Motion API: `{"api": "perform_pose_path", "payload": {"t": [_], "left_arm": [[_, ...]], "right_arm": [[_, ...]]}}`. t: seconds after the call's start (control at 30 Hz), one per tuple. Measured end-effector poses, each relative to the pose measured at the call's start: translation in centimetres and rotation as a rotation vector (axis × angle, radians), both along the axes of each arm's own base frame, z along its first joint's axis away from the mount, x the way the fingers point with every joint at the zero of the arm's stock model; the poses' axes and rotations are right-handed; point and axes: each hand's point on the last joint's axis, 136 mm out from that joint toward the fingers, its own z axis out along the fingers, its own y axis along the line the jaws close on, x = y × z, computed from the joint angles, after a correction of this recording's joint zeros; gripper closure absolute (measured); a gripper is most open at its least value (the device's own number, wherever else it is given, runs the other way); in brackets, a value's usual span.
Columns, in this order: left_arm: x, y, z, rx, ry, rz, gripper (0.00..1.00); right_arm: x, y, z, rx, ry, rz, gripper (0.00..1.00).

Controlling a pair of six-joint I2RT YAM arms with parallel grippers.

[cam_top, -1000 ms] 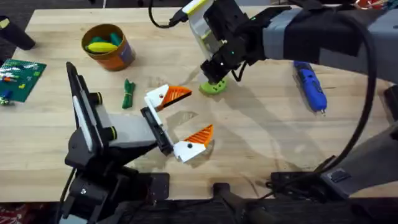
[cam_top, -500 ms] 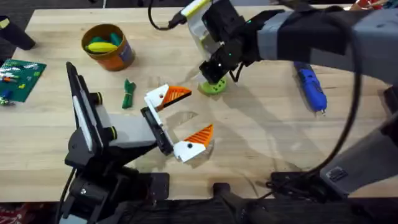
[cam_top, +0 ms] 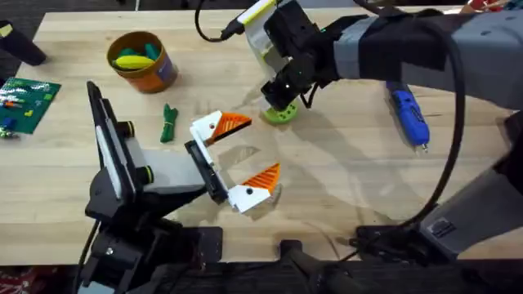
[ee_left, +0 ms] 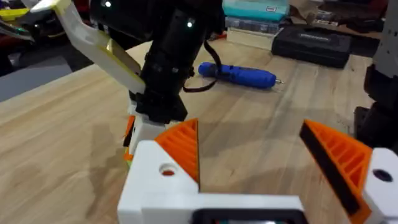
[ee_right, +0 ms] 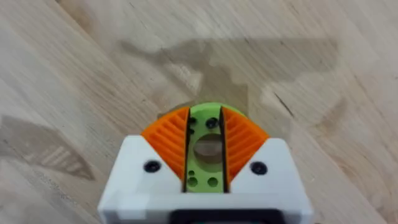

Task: Pick up the gripper from the table and insert it into the empty holder that is missing its gripper. Then pick up a screw, insert it into the mounting hole, and use the screwdriver to tighten it. Finally, clean up the table by picking up the vegetable and placing it into the bucket.

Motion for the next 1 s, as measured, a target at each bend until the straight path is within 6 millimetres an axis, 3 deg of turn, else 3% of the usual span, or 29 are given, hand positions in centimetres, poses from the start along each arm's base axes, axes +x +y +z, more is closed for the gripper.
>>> {"api": "perform_pose_path", "payload": {"t": [0.1, 0.13, 0.73, 0.83, 1.0], "left_arm": [[0.0, 0.0, 0.0, 0.0, 0.0, 0.0, 0.013], [0.0, 0.0, 0.0, 0.0, 0.0, 0.0, 0.013], [0.0, 0.0, 0.0, 0.0, 0.0, 0.0, 0.013], [0.0, 0.0, 0.0, 0.0, 0.0, 0.0, 0.013], [0.0, 0.0, 0.0, 0.0, 0.0, 0.0, 0.013]], "right_arm": [[0.0, 0.0, -0.1, -0.002, 0.002, -0.001, 0.947], [0.0, 0.0, -0.1, 0.0, 0.0, -0.001, 0.984], [0.1, 0.0, 0.4, -0.003, 0.005, -0.001, 0.995], [0.1, 0.0, 1.7, -0.004, 0.005, -0.001, 0.995], [0.1, 0.0, 6.0, 0.011, -0.014, 0.0, 0.995]]}}
